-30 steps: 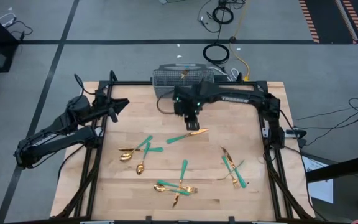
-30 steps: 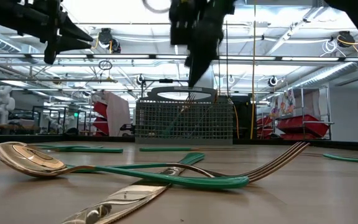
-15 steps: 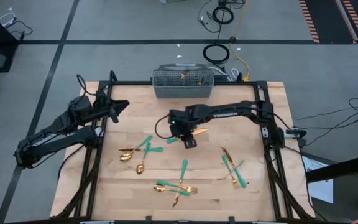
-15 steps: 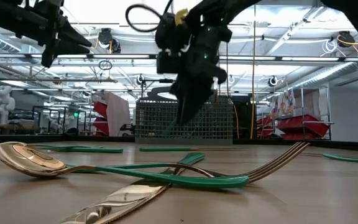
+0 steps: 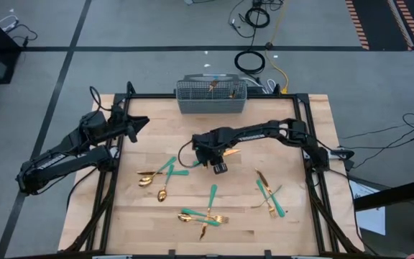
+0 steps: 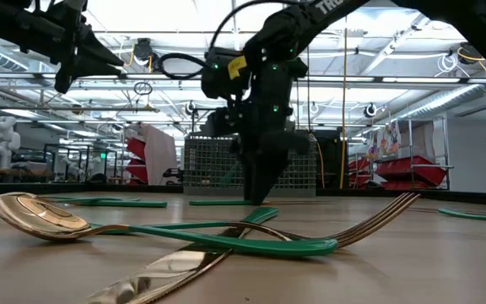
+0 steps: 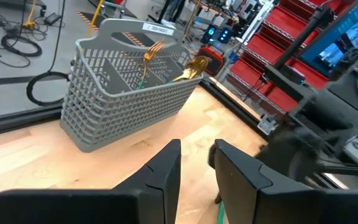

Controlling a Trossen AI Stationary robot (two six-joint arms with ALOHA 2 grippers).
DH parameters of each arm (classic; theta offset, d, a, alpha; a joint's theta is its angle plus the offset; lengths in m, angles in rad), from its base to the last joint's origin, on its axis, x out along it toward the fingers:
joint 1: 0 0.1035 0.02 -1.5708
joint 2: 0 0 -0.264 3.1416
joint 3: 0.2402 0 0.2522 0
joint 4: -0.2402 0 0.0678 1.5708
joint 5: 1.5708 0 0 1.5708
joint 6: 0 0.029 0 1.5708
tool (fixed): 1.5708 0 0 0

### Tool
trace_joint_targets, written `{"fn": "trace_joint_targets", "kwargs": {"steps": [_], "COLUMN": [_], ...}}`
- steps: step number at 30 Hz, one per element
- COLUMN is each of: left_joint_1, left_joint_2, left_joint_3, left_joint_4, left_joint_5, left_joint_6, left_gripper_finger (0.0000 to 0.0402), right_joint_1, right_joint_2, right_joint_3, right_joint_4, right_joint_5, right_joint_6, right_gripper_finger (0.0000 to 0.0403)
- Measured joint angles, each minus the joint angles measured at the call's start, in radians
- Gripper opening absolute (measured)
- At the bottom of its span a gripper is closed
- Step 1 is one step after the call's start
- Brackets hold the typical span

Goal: Sort silverware
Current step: Put the green knife into the gray silverware organizer

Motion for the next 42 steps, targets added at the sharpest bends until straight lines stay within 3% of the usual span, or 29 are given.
{"fn": "trace_joint_targets", "kwargs": {"steps": [3, 5, 19, 26, 35, 42], "left_joint_1": [0.000, 0.000, 0.000, 0.000, -0.001, -0.001], "left_joint_2": [0.000, 0.000, 0.000, 0.000, 0.000, 0.000], "left_joint_3": [0.000, 0.000, 0.000, 0.000, 0.000, 0.000], "left_joint_4": [-0.014, -0.027, -0.027, -0.027, -0.025, -0.025], "left_joint_5": [-0.016, -0.019, -0.019, -0.019, -0.019, -0.018], "left_joint_6": [0.001, 0.001, 0.001, 0.001, -0.001, 0.021], "left_gripper_finger": [0.0102, 0.0102, 0.0102, 0.0102, 0.0102, 0.0102], "right_joint_1": [0.007, 0.013, 0.012, 0.006, -0.084, -0.194], "right_joint_2": [0.024, 0.034, -0.015, -0.049, -0.086, -0.097], "right_joint_3": [0.001, 0.002, 0.084, 0.183, 0.399, 0.445], "right_joint_4": [-0.017, -0.017, -0.053, -0.034, 0.268, 0.662], "right_joint_5": [0.008, 0.028, 0.117, 0.096, 0.098, 0.095], "right_joint_6": [0.004, 0.001, 0.148, 0.223, 0.237, 0.274], "right_gripper_finger": [0.0043, 0.0015, 0.0001, 0.0000, 0.0000, 0.0000]}}
